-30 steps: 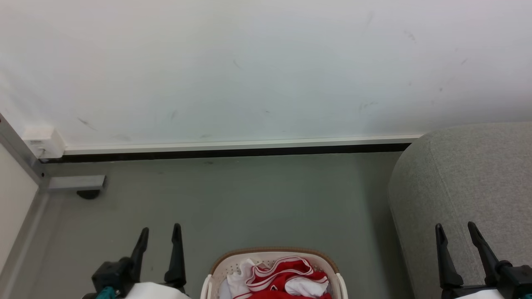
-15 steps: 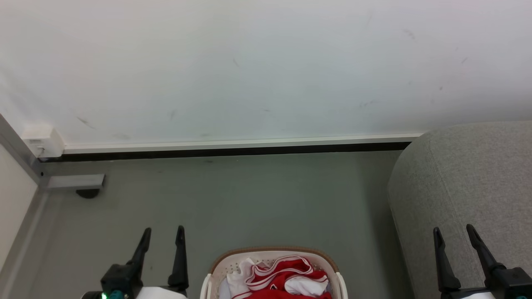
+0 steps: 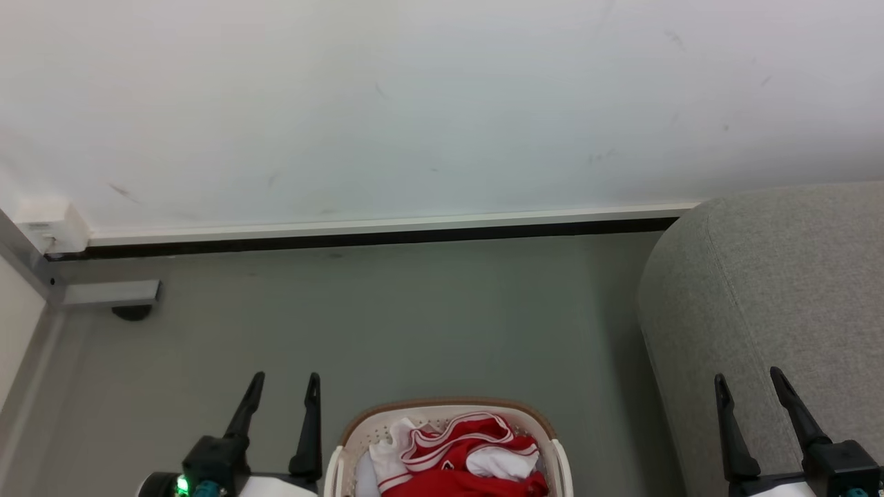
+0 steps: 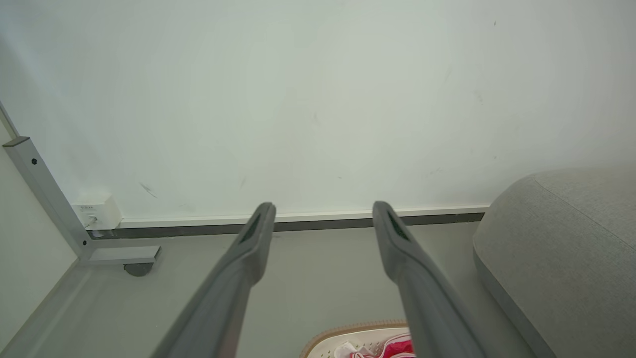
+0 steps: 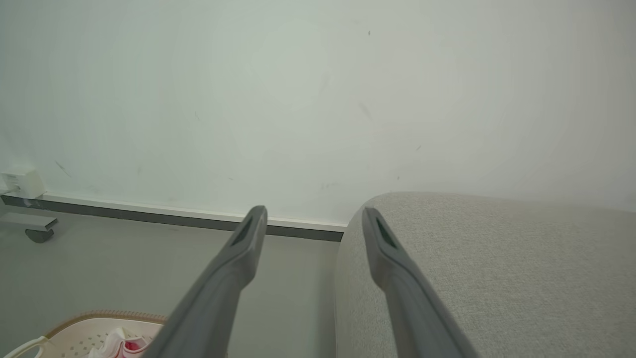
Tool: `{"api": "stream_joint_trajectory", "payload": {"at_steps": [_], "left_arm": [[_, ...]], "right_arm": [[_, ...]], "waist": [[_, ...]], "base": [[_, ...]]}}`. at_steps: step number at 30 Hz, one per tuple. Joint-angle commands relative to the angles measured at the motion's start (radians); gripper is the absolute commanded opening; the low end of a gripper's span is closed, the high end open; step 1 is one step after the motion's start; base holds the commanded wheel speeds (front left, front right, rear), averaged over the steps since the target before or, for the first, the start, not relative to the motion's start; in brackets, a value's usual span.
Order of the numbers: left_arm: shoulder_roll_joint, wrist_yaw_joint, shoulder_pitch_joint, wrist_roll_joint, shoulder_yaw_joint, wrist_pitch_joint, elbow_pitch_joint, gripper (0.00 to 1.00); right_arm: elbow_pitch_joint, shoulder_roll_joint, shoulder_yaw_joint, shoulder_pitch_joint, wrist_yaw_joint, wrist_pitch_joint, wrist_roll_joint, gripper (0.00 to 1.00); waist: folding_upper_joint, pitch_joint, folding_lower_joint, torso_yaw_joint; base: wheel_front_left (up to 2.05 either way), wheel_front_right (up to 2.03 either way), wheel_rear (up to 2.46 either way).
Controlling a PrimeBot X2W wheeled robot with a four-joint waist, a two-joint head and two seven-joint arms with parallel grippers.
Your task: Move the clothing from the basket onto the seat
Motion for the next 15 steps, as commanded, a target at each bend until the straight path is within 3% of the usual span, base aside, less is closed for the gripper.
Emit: {"api": "stream_joint_trajectory", "payload": {"at_steps": [1,9,15], "left_arm": [[0.007,-0.003,-0.012,0.007,0.001,-0.001,0.0,1.0],[0.007,-0.041,-0.087,-0.002,-0.018,-0.001,0.047,1.0],[0.016,-0.091,-0.213,0.044,-0.069,-0.001,0.153,1.0]], "right_arm": [[-0.004,0.0,-0.002,-0.01,-0.002,-0.003,0.006,1.0],[-0.038,-0.001,0.0,-0.07,-0.002,-0.003,0.019,1.0],[-0.075,-0.001,0.015,-0.157,-0.002,-0.003,0.027,1.0]], "waist": [[0.0,0.013,-0.0001,-0.005],[0.0,0.118,-0.0001,-0.023],[0.0,0.269,-0.0001,-0.046]], "base": [[0.0,0.0,0.0],[0.0,0.0,0.0],[0.0,0.0,0.0]]}}
